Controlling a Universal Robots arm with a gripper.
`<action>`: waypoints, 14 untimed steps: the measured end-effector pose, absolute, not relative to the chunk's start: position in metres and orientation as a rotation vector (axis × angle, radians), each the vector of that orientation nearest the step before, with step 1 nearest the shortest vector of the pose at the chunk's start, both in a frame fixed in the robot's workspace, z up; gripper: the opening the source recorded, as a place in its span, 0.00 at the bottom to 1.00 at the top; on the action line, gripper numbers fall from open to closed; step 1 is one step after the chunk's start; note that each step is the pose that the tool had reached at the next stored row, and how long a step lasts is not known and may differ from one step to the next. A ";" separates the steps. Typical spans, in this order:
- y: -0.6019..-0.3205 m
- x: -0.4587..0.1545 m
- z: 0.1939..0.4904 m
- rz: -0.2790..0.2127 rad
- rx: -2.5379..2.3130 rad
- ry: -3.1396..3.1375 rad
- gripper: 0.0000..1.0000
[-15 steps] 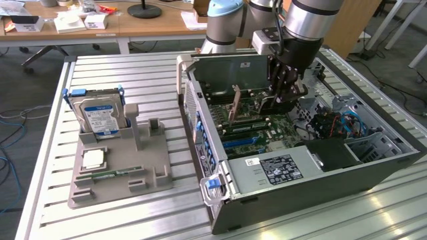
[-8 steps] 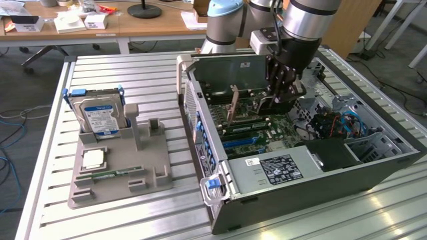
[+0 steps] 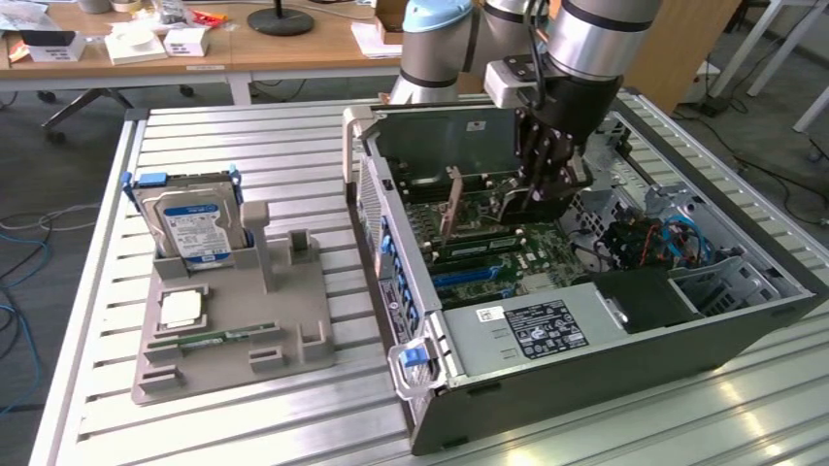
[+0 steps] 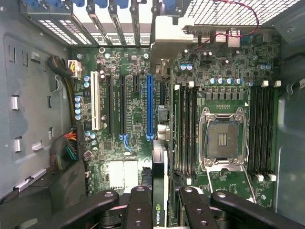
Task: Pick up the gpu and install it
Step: 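Insert the gpu into the slot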
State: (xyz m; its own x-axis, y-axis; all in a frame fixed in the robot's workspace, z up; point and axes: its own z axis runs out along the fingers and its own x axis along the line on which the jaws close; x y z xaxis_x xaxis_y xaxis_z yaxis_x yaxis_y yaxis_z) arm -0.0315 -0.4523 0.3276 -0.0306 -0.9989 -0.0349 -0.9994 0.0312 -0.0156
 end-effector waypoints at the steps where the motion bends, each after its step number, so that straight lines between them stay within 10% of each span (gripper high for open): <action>1: -0.452 -0.032 0.327 0.020 -2.162 2.230 0.27; 14: -0.452 -0.032 0.324 0.020 -2.162 2.230 0.27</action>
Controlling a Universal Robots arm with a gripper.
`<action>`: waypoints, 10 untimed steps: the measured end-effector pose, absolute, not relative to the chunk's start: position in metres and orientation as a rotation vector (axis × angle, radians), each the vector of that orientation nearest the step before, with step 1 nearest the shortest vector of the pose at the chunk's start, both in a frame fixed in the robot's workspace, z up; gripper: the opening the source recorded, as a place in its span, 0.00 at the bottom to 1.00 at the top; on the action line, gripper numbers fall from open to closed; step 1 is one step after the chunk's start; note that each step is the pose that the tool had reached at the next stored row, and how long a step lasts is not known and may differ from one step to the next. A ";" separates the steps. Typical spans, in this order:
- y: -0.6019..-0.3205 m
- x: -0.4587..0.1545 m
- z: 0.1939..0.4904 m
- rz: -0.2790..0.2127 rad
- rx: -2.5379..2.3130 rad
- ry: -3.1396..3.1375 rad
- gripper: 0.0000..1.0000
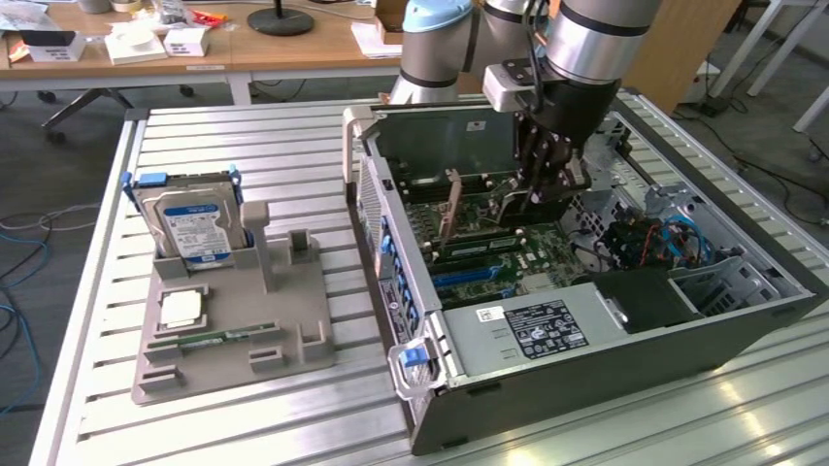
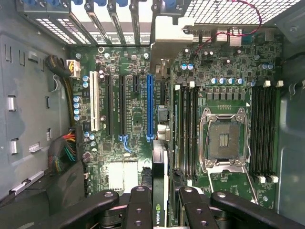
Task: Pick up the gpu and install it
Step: 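Insert the gpu into the slot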
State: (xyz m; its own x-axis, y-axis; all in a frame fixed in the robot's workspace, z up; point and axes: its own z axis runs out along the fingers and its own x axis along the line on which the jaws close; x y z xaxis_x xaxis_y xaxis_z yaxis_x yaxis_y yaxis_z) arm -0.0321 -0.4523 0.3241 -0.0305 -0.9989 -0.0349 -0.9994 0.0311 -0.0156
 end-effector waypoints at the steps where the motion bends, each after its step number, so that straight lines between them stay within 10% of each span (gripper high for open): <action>1: -0.452 -0.032 0.324 0.020 -2.162 2.230 0.27; 10: -0.458 -0.032 0.324 0.020 -2.162 2.230 0.27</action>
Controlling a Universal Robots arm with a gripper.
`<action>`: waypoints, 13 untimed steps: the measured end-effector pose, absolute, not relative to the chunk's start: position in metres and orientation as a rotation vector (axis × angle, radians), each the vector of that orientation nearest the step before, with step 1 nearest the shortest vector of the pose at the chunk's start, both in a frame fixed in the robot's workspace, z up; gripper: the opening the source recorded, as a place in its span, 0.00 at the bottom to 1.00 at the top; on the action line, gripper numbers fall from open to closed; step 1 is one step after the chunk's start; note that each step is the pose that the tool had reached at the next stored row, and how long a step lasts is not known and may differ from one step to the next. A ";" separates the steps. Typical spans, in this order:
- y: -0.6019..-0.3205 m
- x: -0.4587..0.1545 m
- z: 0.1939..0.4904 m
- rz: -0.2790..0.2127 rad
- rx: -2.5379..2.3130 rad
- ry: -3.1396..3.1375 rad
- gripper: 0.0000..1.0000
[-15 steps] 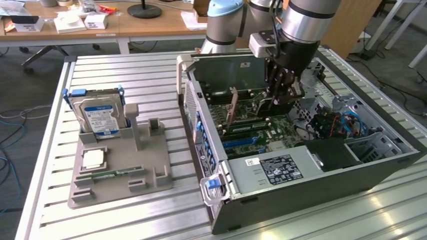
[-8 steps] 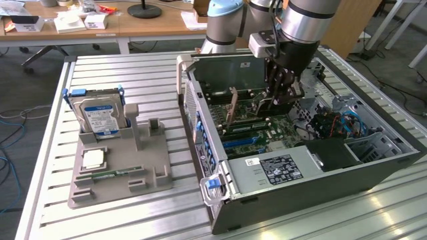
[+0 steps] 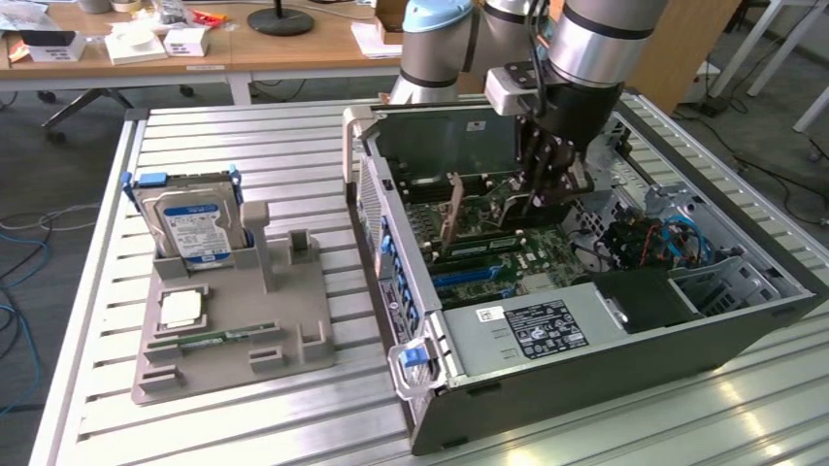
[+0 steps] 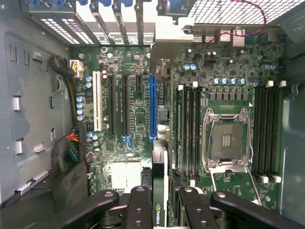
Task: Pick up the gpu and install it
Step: 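Insert the gpu into the slot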
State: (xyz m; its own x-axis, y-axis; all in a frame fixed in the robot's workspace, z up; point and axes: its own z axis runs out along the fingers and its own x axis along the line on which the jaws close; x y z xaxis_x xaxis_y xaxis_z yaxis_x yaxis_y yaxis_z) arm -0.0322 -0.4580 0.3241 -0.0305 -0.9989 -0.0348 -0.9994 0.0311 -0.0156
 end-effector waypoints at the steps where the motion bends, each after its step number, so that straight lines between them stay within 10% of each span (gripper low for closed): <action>1: -0.459 -0.032 0.324 0.020 -2.162 2.230 0.27; 13: -0.459 -0.033 0.324 0.020 -2.162 2.230 0.27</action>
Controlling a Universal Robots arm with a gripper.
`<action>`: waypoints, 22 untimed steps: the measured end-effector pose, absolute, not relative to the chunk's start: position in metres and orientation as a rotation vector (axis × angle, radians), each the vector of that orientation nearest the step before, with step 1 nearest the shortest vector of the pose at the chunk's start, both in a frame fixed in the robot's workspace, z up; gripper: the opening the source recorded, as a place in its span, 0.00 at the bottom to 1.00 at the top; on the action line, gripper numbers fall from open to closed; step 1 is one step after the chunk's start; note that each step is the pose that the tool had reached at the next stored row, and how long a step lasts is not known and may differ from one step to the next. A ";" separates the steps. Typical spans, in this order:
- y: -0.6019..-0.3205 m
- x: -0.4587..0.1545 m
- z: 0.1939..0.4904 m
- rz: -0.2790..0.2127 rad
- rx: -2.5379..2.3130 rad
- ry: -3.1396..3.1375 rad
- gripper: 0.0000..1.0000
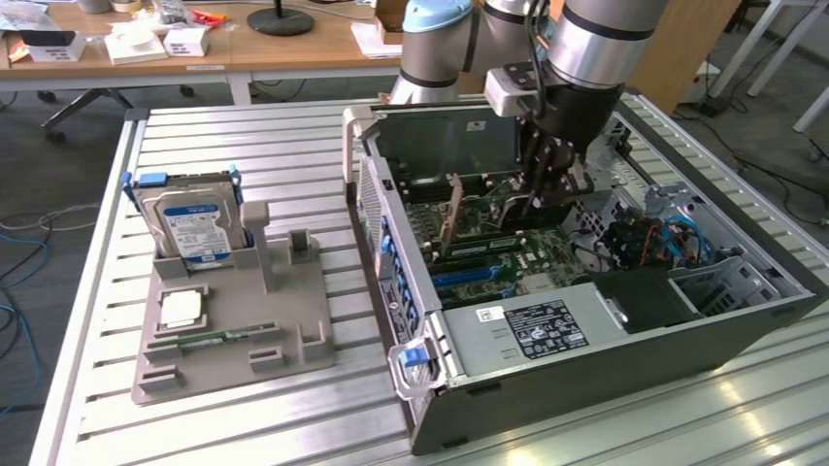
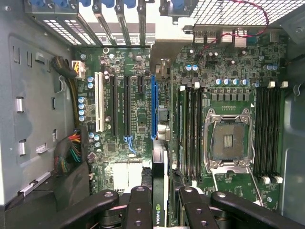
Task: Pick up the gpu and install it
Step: 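Insert the gpu into the slot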
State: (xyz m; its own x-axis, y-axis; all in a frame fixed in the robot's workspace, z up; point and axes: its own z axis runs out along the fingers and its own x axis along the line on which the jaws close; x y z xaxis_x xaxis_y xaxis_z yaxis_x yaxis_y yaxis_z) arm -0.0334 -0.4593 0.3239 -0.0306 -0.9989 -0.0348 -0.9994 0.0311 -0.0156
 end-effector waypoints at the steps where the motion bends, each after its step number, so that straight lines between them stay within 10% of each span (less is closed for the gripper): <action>1: -0.459 -0.033 0.324 0.020 -2.162 2.230 0.27; 22: -0.459 -0.034 0.320 0.020 -2.162 2.230 0.27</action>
State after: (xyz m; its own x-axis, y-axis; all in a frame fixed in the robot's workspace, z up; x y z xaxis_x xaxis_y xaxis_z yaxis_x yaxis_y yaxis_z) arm -0.0335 -0.4593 0.3196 -0.0306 -0.9989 -0.0348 -0.9994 0.0312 -0.0156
